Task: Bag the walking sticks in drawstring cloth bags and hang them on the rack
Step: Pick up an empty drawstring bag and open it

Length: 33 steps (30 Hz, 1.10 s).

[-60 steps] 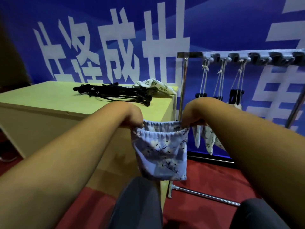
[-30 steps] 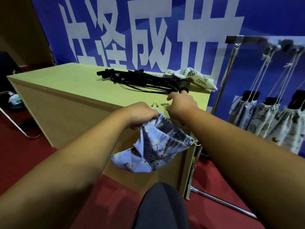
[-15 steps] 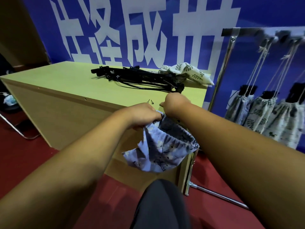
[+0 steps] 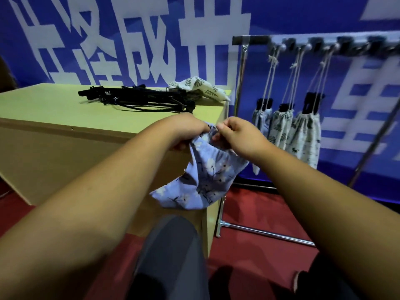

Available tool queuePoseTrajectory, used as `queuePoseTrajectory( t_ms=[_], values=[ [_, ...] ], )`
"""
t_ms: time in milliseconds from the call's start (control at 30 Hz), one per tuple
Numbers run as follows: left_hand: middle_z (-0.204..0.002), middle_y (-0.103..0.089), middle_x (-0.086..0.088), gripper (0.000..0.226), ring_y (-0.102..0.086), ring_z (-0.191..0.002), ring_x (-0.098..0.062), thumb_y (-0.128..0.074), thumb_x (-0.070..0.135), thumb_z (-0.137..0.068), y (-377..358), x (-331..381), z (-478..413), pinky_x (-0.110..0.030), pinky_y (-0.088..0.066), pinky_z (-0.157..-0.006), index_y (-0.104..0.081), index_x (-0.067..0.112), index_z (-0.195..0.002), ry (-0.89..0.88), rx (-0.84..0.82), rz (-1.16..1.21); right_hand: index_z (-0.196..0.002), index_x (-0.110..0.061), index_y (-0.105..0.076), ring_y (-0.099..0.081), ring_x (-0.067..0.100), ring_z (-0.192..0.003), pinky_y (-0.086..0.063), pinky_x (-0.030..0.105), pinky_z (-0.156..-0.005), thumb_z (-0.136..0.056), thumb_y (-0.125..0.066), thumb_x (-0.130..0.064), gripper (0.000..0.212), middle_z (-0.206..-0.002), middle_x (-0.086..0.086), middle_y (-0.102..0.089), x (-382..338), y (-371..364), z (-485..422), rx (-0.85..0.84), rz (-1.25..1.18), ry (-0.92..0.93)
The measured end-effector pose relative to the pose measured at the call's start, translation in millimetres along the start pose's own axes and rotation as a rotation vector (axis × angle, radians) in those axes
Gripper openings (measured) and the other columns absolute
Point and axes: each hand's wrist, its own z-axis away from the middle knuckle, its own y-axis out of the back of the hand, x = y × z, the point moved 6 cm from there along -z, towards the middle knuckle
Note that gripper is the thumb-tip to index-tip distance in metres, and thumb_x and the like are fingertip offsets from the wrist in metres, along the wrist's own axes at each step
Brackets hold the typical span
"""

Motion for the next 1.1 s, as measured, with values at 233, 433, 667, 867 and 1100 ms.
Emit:
queuePoseTrajectory(
  t_ms=[233,433,667,867,1100],
  values=[
    [-0.058,-0.041,-0.006,0.028,-0.037,-0.044,-0.021,-0.059,0.032,-0.096,-31.9,42.1,2.4,-0.023,-0.032,-0.046,-0.047,0.017,-0.075,-0.065,0.023,-0.048,-0.094,-0.016,-0.069,-0.057,0.010,-0.072,-0.041,0.031,-0.063,-0.107,-0.062,-0.041,0.030,-0.079,-0.005,-0.063,22.3,51.7,33.2,-0.076,0.514,0.002],
    [-0.073,-0.056,-0.014,0.020,-0.050,-0.056,-0.029,-0.058,0.022,-0.096,-70.4,56.0,-4.7,-0.029,-0.041,-0.050,-0.056,0.010,-0.080,-0.136,0.033,-0.266,-0.121,-0.026,-0.077,-0.067,0.029,-0.108,-0.056,0.042,-0.094,-0.104,-0.053,-0.020,0.030,-0.123,0.006,-0.075,61.4,79.6,41.3,-0.077,0.735,-0.143],
    [-0.086,-0.061,-0.007,0.006,-0.063,-0.081,-0.031,-0.067,0.011,-0.084,-147.7,50.2,-6.1,-0.039,-0.052,-0.069,-0.064,0.014,-0.080,-0.228,0.023,-0.760,-0.137,-0.035,-0.068,-0.063,0.030,-0.110,-0.057,0.042,-0.092,-0.095,-0.050,-0.009,0.053,-0.139,0.007,-0.067,117.3,75.2,60.4,-0.239,0.833,-0.268],
    [-0.099,-0.068,-0.004,0.017,-0.064,-0.087,-0.030,-0.063,0.030,-0.093,-235.7,-3.7,-41.2,-0.042,-0.058,-0.081,-0.072,0.016,-0.099,-0.199,-0.156,-0.721,-0.139,-0.033,-0.063,-0.064,0.034,-0.108,-0.054,0.042,-0.089,-0.104,-0.048,-0.027,0.039,-0.131,0.009,-0.070,211.4,60.2,79.0,-0.237,0.786,-0.358],
    [-0.100,-0.069,-0.009,0.032,-0.063,-0.089,-0.033,-0.059,0.048,-0.094,-312.3,-62.7,-72.3,-0.038,-0.056,-0.083,-0.068,0.017,-0.089,-0.124,-0.336,-0.685,-0.142,-0.038,-0.063,-0.068,0.029,-0.115,-0.057,0.038,-0.096,-0.100,-0.054,-0.014,0.050,-0.136,0.001,-0.070,300.6,24.5,91.2,-0.433,0.760,-0.472]
  ],
)
